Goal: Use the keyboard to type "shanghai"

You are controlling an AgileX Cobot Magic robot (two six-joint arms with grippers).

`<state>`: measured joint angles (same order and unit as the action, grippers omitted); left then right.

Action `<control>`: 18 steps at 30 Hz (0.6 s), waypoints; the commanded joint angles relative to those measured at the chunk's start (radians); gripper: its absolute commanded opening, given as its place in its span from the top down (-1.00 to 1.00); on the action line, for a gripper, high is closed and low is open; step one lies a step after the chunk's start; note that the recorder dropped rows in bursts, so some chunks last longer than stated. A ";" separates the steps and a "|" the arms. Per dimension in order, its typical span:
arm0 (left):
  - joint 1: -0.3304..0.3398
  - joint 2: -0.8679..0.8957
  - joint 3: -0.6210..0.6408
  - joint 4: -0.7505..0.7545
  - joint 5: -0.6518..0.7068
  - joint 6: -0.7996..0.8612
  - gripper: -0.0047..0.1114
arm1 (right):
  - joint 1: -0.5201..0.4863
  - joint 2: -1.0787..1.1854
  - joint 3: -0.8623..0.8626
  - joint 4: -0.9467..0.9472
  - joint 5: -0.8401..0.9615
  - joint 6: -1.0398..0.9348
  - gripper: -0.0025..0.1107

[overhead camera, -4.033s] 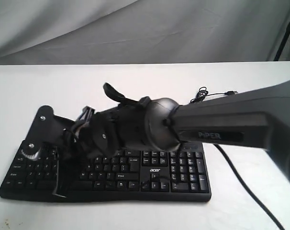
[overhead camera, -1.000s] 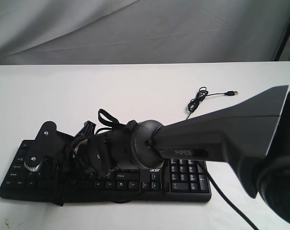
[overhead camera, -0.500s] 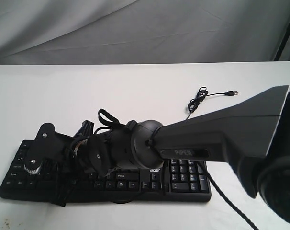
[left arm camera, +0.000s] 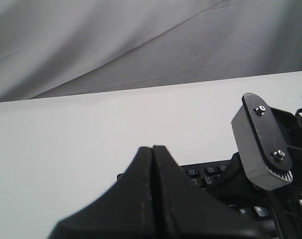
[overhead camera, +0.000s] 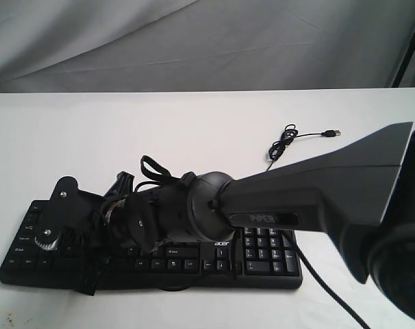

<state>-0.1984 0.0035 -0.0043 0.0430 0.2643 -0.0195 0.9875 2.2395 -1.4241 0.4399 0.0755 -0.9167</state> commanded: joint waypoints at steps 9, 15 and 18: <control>-0.004 -0.003 0.004 0.001 -0.005 -0.003 0.92 | -0.001 0.001 -0.004 0.015 -0.002 -0.040 0.96; -0.004 -0.003 0.004 0.001 -0.005 -0.003 0.92 | -0.001 -0.028 -0.004 0.016 0.019 -0.040 0.96; -0.004 -0.003 0.004 0.001 -0.005 -0.003 0.92 | -0.003 -0.060 -0.004 0.016 0.080 -0.040 0.96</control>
<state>-0.1984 0.0035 -0.0043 0.0430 0.2643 -0.0195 0.9875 2.2194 -1.4241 0.4516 0.1084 -0.9505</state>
